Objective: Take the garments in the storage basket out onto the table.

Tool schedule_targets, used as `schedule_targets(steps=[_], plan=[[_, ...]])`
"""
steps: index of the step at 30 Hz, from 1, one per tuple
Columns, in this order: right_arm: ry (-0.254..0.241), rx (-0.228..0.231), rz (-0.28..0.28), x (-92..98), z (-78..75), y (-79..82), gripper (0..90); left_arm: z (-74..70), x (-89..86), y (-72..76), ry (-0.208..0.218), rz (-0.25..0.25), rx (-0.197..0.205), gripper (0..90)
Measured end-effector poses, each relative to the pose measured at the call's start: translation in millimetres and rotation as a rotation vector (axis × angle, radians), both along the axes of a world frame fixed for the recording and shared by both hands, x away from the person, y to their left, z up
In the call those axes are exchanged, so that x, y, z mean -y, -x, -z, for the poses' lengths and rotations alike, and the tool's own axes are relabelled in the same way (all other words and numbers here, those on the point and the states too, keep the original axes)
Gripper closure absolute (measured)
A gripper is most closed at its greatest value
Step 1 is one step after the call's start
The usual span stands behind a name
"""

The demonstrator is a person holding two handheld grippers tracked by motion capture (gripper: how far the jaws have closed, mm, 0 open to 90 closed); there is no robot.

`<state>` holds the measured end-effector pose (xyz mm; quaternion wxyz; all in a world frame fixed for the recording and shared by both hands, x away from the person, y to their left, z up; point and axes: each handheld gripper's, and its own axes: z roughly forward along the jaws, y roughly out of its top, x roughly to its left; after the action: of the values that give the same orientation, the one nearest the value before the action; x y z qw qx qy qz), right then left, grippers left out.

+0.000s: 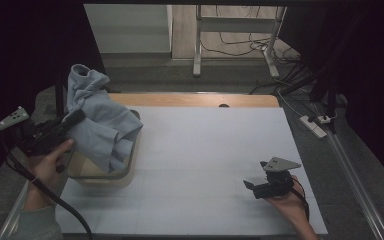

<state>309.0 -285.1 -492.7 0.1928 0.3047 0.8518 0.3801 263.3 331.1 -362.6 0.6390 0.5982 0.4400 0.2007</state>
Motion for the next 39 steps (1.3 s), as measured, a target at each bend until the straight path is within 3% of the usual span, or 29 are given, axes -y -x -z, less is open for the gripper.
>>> schedule_targets(steps=[15,39], plan=[[-0.004,0.002,0.003,0.4,-0.5,0.3,6.8,-6.4,20.4,-4.8,0.025,0.055,0.023,74.7],[-0.005,0.005,-0.001,1.3,-1.8,0.7,6.8,-8.8,57.8,-19.6,0.026,0.152,0.028,74.7]])
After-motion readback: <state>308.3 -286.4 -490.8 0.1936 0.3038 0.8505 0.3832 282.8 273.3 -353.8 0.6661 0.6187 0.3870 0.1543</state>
